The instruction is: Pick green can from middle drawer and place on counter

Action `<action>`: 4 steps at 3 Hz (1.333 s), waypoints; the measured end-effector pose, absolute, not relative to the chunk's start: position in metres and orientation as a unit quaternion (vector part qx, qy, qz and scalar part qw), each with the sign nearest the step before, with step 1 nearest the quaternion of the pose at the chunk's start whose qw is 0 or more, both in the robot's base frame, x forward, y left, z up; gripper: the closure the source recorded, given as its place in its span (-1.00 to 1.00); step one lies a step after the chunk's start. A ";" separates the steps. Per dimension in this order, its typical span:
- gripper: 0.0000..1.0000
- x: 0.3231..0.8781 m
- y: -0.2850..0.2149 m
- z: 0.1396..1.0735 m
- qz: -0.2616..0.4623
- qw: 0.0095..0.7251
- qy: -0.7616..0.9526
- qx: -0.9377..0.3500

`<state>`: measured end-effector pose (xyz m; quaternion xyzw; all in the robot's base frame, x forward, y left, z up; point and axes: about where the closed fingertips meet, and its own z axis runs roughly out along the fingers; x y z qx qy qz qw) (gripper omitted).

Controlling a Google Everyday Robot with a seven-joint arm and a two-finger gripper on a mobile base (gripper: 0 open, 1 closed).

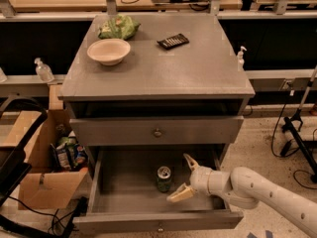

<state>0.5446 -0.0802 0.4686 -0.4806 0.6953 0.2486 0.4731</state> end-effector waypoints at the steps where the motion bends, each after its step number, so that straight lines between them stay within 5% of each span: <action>1: -1.00 0.542 -0.072 0.464 0.254 0.474 0.691 -0.483; 3: -1.00 0.551 -0.040 0.436 0.290 0.465 0.678 -0.490; 4: -0.62 0.551 -0.037 0.436 0.292 0.465 0.677 -0.491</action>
Offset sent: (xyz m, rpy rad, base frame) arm 0.0015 0.0336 -0.0294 0.0516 0.0152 0.0672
